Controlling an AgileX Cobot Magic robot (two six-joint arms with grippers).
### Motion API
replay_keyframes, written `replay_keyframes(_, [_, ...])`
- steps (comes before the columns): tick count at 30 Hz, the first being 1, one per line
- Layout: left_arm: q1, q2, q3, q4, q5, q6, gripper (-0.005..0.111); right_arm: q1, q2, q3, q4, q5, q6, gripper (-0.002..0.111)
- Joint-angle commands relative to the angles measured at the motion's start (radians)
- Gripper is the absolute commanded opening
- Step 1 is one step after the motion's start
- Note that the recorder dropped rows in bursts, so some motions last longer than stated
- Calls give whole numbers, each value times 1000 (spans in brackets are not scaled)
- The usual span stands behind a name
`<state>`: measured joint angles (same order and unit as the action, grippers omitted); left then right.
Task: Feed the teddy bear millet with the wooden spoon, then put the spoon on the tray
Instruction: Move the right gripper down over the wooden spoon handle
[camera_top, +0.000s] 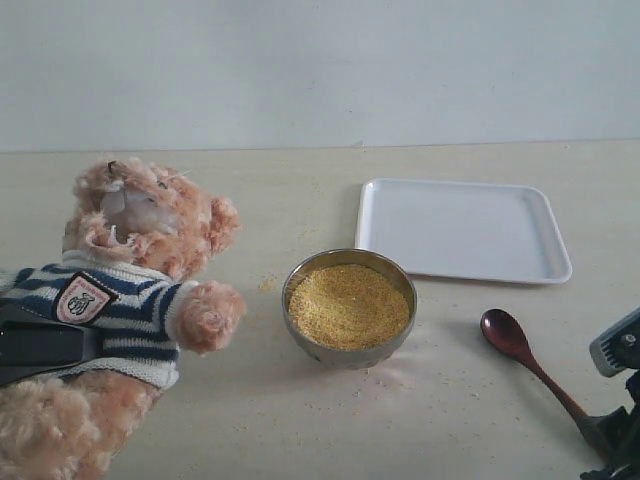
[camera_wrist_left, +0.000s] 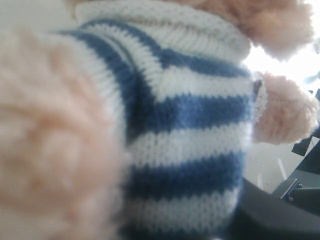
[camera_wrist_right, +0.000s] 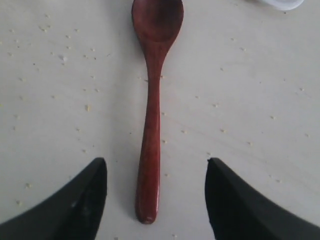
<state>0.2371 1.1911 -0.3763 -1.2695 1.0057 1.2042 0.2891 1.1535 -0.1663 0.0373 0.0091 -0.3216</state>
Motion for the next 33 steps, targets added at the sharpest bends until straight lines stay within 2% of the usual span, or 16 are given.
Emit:
replay_keyframes(1, [1, 1, 3, -24, 14, 8, 5, 1, 57, -5, 3, -27, -1, 57])
replay_keyframes(17, [1, 1, 3, -24, 12, 8, 5, 1, 208, -33, 3, -117, 25, 57])
replay_keyframes(33, [1, 1, 3, -24, 12, 8, 5, -1, 315, -35, 3, -124, 33, 56])
